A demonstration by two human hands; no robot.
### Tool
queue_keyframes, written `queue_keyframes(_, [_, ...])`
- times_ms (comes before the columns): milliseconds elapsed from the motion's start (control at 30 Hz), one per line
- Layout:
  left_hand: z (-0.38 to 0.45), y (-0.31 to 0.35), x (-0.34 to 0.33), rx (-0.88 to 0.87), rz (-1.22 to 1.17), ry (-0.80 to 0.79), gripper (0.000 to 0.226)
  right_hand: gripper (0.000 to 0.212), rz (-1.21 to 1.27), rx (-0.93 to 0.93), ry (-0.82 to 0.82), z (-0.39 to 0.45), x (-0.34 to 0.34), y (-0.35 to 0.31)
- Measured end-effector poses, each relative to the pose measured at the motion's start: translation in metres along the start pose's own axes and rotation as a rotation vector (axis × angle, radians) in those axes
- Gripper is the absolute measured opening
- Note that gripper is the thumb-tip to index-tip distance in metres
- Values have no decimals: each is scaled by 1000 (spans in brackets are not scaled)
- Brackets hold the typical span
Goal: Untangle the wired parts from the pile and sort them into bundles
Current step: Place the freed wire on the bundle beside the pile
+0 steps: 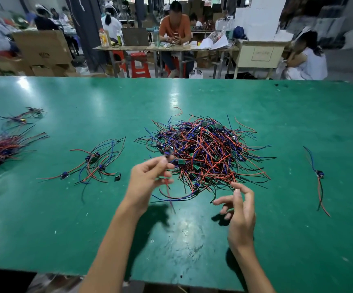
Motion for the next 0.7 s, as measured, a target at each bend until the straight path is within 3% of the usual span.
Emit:
queue_keyframes(133, [31,29,84,-145,313,286,19,19,-57,16,-102,0,-9,-3])
queue_keyframes(300, [46,28,155,-49,776,528,12,18,-114,16,-192,-3,-15,-3])
queue_keyframes(400, [38,29,152,-83,1140,656,29,30,-128,8,-209,-3,-17,-4])
queue_keyframes(467, [24,28,123,-173,1312,709,39,26,-157,6,-224,-3,-18,-3])
queue_keyframes(500, [17,25,99,-267,1336,654,35,19,-171,7,-236,-3,-19,-1])
queue_keyframes(567, [4,7,43,-439,1257,333,20,15,-196,14,-252,-2,-21,3])
queue_keyframes(633, [-10,-27,-8,-411,1200,-50,19,17,-244,25,-260,-1,-22,7])
queue_keyframes(700, [-21,-54,-35,-355,1244,-199,28,16,-298,16,-261,0,-23,10])
Point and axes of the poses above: each hand's wrist, its own z-axis towards the middle knuckle, its own x-axis out of the back of the hand, y = z × x, the point moved 7 cm from there along z, towards the middle knuckle, and after that the axes turned 12 degrees about -z, right-handed, at the moved point
